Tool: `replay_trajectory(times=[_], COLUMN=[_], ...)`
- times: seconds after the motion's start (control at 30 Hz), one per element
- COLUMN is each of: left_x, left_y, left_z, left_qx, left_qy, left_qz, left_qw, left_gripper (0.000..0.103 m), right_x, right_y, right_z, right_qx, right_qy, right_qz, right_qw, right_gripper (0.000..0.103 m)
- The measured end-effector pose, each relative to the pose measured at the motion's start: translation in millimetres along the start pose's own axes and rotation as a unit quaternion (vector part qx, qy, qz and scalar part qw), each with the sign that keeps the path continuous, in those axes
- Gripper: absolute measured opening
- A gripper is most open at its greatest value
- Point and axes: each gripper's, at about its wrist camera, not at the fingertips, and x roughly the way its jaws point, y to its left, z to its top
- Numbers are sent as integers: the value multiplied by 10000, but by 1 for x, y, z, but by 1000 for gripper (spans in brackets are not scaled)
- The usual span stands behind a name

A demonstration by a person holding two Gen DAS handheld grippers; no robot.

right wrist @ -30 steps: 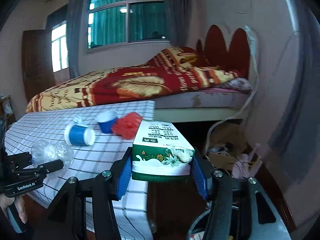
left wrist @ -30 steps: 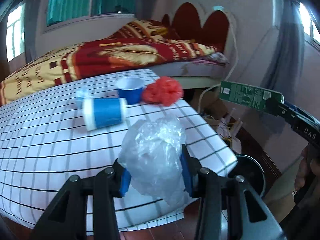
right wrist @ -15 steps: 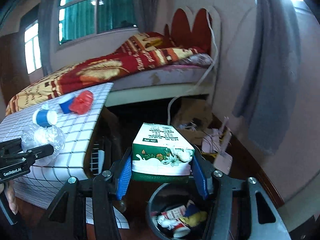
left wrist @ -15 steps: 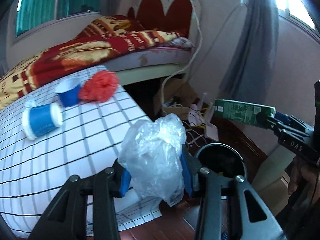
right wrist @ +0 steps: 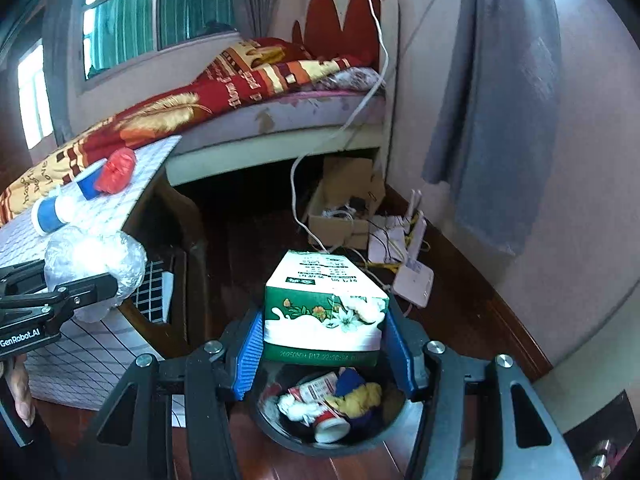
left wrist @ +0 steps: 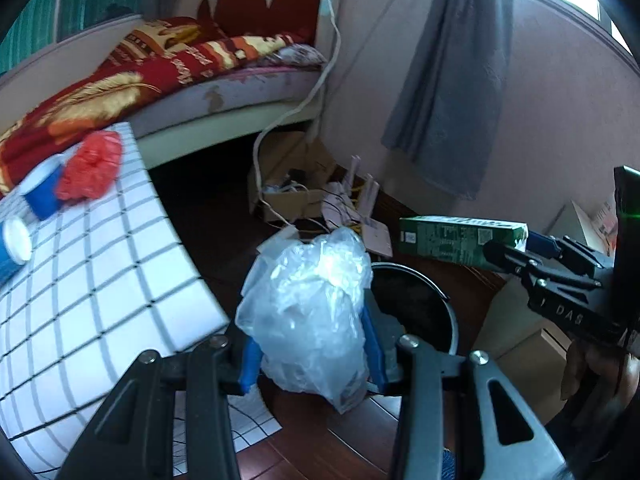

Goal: Collect trash
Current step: 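Carry the plastic bag and milk carton over the black bin and open both tools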

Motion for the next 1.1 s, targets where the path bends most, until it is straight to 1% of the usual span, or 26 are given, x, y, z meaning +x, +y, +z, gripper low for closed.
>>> replay_trajectory(times=[0.17,0.47,0.83,0.97,1.1], left_x=[20,58,108,126,143], left_y=[-22,-40,-55,-54,-50], left_z=[-7,-20,-40,-44,-47], left_qx=[139,271,441,402,306], left_qy=[244,702,1259,1464,1610], left_qz=[-184,-350,-479,-542,-596], left_qw=[9994,9966,9899,9869,9847], left_gripper=[44,44,44,44,44], right_x=[6,19,57,76,90], right_y=[-16,-36,-45,-47,-48], right_z=[-16,-38,-61,-69,-72], right_qx=[51,140,196,233,288], right_qy=[234,540,1046,1280,1422], right_qz=[-54,-55,281,395,463], right_qw=[9997,9984,9939,9907,9883], right_gripper=[57,57,57,57,57])
